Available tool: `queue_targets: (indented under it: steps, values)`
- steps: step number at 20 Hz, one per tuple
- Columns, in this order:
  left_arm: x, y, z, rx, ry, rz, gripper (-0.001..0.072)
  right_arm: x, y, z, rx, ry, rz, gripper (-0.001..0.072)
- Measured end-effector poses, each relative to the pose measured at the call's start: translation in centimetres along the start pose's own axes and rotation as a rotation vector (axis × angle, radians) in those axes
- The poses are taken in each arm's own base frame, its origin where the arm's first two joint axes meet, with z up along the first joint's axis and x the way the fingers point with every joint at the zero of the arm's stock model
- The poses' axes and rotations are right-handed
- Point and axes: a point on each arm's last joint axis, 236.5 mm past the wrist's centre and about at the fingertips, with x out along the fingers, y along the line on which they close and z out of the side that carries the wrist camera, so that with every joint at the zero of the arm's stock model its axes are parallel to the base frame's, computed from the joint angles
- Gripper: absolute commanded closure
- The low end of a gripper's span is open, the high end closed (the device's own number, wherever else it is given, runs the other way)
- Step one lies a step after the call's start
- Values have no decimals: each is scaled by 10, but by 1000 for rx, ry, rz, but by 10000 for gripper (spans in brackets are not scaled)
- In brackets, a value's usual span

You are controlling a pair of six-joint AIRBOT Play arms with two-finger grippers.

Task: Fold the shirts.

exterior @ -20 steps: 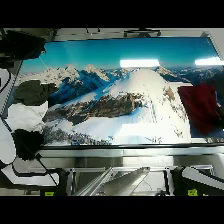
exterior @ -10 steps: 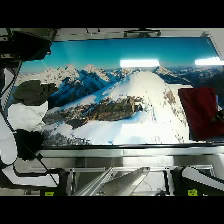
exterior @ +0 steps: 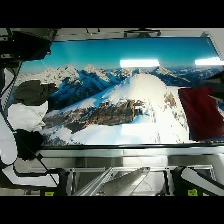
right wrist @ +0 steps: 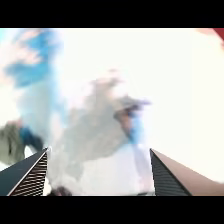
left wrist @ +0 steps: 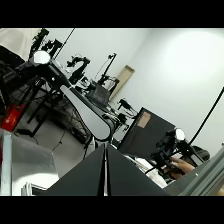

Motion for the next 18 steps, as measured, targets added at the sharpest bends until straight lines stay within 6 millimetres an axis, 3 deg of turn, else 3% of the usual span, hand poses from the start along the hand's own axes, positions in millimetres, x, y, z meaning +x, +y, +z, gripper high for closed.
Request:
queue_targets:
  steps: [1, 4, 6, 8, 11, 15, 18]
  values:
    - [1, 1, -2, -1, 8, 10, 707, 9, 17, -10, -55, 3, 20, 697]
    - [8, 14, -21, -31, 95, 119, 706, 46, 50, -67, -211, 47, 42, 693]
    - [14, 23, -45, -75, 166, 212, 706, 71, 53, -110, -286, 81, 43, 693]
    - [16, 36, -72, -132, 202, 318, 706, 98, 47, -154, -355, 118, 50, 693]
    - [5, 66, -127, -263, 206, 513, 705, 136, 16, -203, -426, 171, 35, 693]
    - [-18, 100, -214, -439, 167, 700, 697, 162, -19, -231, -457, 216, -4, 693]
    - [-29, 112, -259, -516, 138, 772, 697, 168, -28, -238, -472, 228, -11, 692]
